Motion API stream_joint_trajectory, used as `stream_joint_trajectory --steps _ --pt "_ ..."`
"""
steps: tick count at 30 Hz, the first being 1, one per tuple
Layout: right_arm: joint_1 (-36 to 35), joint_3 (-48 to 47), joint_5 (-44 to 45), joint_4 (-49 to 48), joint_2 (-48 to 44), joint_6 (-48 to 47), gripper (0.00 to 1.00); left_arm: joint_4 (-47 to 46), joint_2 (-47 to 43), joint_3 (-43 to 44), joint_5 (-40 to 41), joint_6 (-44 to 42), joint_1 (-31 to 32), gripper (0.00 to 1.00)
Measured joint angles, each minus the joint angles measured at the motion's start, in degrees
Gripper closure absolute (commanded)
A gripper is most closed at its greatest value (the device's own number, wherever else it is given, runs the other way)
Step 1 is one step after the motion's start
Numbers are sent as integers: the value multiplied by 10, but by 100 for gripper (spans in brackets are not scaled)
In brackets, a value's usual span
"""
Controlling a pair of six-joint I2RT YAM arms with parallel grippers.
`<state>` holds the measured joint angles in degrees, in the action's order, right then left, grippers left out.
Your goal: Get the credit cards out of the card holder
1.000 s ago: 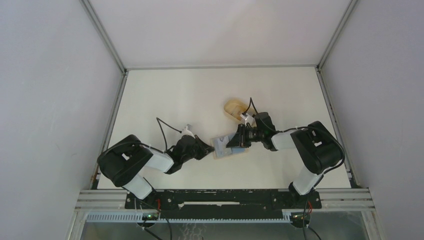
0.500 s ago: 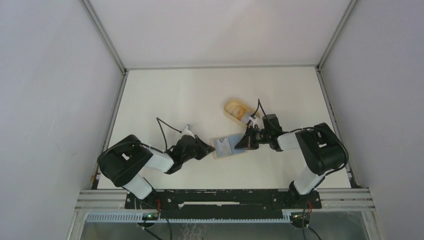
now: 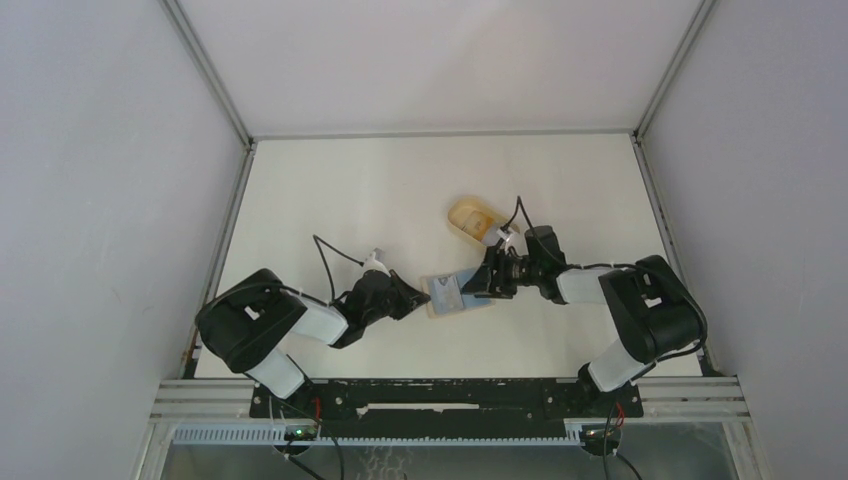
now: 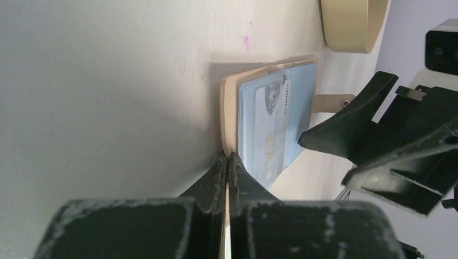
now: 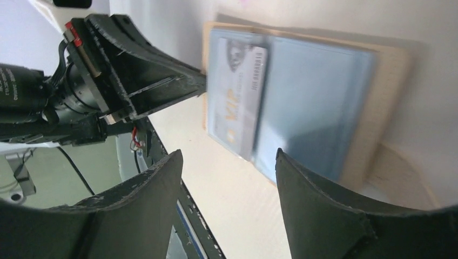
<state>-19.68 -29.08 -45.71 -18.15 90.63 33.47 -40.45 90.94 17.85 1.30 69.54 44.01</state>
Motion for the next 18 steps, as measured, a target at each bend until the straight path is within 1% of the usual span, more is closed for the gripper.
stream_joint_trajectory --steps 4,7,11,18 --pt "-44 -21 7 -5 7 12 27 -3 2 0 -1 0 0 100" --pt "-64 -35 11 -27 28 26 28 -4 2 0 -1 0 0 100" --pt "-70 -36 27 -31 47 33 28 -4 2 0 -1 0 0 100" --pt "-70 -36 50 -26 47 28 28 -8 5 0 -2 0 0 100"
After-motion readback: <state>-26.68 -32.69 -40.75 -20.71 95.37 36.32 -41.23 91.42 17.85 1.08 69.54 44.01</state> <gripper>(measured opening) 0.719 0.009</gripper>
